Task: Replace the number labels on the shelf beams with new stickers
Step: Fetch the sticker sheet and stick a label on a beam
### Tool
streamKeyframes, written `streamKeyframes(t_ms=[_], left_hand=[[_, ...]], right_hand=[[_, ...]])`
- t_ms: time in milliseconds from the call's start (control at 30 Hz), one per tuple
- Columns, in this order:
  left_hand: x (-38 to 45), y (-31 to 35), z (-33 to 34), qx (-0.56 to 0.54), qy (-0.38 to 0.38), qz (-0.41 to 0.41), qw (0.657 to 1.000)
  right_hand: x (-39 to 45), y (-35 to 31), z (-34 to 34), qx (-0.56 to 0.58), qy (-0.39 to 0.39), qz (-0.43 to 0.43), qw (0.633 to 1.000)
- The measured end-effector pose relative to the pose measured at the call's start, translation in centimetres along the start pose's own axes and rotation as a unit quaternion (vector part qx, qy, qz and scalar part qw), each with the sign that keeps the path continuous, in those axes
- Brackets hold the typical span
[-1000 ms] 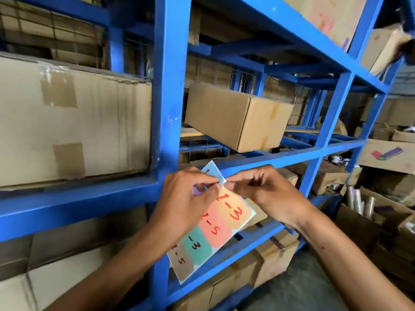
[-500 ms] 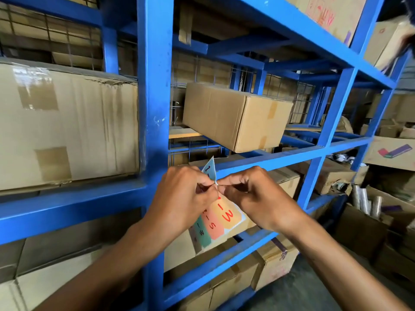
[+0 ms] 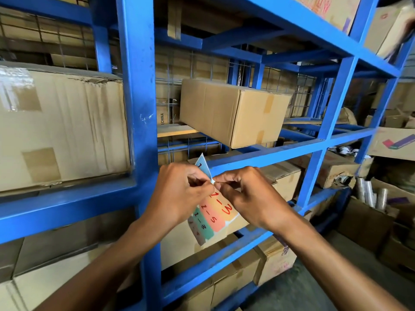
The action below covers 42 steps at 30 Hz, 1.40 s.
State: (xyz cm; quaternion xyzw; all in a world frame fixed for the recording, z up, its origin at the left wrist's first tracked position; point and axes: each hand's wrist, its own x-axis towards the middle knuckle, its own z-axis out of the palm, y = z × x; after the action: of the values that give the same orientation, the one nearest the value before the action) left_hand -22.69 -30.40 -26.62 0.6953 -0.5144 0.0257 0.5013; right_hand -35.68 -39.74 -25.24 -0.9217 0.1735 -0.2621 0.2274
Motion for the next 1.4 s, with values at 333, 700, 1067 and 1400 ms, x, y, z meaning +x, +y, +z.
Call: streamKeyframes(t_ms=[333, 700, 1067, 1400], left_hand=[[0.1, -0.1, 0.7, -0.038, -0.021, 0.015, 0.999], [1.1, -0.2, 1.4, 0.024, -0.017, 0.035, 0.999], [1.3, -0.4, 1.7, 0.014, -0.037, 0.035, 0.999], [1.4, -0.5, 2.1, -0.007, -0.029, -0.006, 1.000]], right_hand=[[0.1, 1.0, -0.5, 0.015, 0.003, 0.004, 1.000], [0.3, 1.2, -0.3, -0.085, 0.013, -0.034, 0.996], [0.2, 1.6, -0.5, -0.104, 0.011, -0.051, 0.993], [0.4, 2.2, -0.6, -0.054, 0.019, -0.029, 0.998]])
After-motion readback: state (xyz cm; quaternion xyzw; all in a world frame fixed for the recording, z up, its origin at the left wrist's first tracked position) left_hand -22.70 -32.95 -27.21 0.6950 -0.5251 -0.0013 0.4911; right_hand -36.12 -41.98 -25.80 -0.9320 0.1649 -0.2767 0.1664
